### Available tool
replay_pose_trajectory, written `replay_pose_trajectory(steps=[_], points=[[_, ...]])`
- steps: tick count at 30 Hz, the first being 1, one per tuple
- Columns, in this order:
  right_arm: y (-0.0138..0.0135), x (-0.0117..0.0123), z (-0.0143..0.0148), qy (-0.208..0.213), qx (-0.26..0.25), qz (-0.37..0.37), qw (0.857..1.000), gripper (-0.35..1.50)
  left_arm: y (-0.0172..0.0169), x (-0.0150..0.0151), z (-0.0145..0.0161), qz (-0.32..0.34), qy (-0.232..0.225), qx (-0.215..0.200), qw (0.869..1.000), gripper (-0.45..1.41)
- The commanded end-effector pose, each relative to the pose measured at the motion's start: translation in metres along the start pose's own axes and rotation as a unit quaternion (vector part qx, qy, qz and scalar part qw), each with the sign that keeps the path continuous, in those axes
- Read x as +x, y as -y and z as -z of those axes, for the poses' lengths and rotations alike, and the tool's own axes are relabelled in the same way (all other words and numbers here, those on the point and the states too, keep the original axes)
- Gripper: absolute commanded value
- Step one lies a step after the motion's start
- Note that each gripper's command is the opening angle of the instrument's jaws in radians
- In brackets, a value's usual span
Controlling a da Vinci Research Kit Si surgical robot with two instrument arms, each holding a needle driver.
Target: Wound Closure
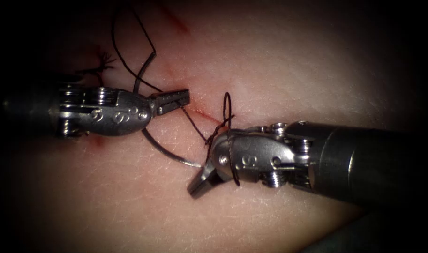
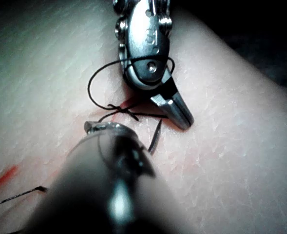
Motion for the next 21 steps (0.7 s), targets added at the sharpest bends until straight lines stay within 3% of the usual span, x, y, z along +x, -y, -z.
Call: replay_pose_trajectory(steps=[1, 10, 17, 21], points=[[-0.001, 0.0001, -0.0001, -0.001, 0.0, 0.001, 1.0, -0.35, -0.0001, 0.0005, -0.0006, -0.001, -0.002, 0.0, 1.0, -0.45], [-0.0021, 0.0002, 0.0016, -0.023, -0.029, -0.008, 0.999, -0.35, -0.0018, 0.0011, 0.0006, -0.003, -0.004, -0.004, 1.0, -0.45], [-0.0023, -0.0006, 0.0058, -0.102, -0.075, -0.019, 0.992, -0.35, -0.0039, 0.0005, 0.0034, -0.008, 0.002, -0.005, 1.0, -0.45], [-0.0018, -0.0009, 0.0063, -0.121, -0.085, -0.014, 0.989, -0.35, -0.0044, -0.0002, 0.0045, -0.003, 0.005, -0.004, 1.0, -0.45]])
